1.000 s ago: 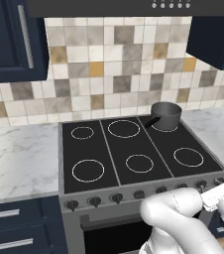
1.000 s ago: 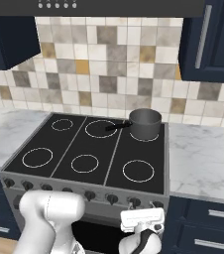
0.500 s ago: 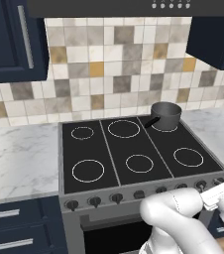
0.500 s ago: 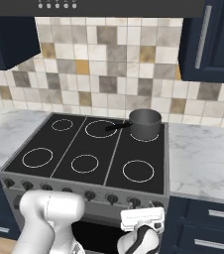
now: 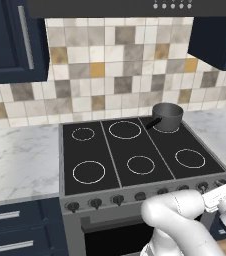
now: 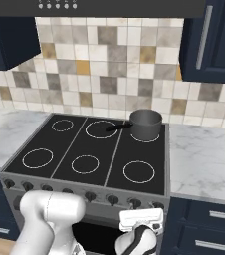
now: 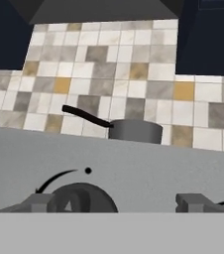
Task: Turn on the rear right burner of the stove.
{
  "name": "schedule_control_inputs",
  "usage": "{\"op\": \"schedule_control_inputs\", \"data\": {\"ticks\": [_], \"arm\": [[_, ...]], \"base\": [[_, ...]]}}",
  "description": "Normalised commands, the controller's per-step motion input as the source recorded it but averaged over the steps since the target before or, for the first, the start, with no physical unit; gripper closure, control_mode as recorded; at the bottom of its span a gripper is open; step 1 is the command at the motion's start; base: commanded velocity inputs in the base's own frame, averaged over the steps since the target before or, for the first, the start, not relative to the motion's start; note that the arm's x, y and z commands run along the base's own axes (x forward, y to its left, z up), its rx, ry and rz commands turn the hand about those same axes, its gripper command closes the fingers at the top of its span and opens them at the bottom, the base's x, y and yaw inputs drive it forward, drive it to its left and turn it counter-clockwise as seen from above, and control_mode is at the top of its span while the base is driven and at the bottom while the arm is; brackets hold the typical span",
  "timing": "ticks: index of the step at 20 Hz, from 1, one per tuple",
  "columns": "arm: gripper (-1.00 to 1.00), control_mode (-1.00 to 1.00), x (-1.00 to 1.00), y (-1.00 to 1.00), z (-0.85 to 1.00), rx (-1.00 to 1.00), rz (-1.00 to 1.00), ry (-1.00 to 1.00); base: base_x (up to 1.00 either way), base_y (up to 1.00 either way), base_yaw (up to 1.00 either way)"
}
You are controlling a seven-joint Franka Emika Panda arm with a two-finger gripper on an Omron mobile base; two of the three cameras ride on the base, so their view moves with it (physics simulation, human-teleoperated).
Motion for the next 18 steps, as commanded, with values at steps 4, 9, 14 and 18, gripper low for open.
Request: {"op": "schedule_control_inputs", "data": {"ticks": [4,9,14,18], "arm": [[1.0,-1.0,-0.03,0.35,-0.14,-0.11,0.11,0.08],[1.0,-1.0,-0.13,0.67,-0.12,-0.22,0.1,0.03],[1.0,-1.0,0.04,0.57,-0.25,-0.12,0.01,0.11],[1.0,-1.0,0.47,0.05,-0.28,-0.02,0.08,0.1]], "base": [[0.0,0.0,0.0],[0.0,0.0,0.0],[0.0,0.0,0.0],[0.0,0.0,0.0]]}}
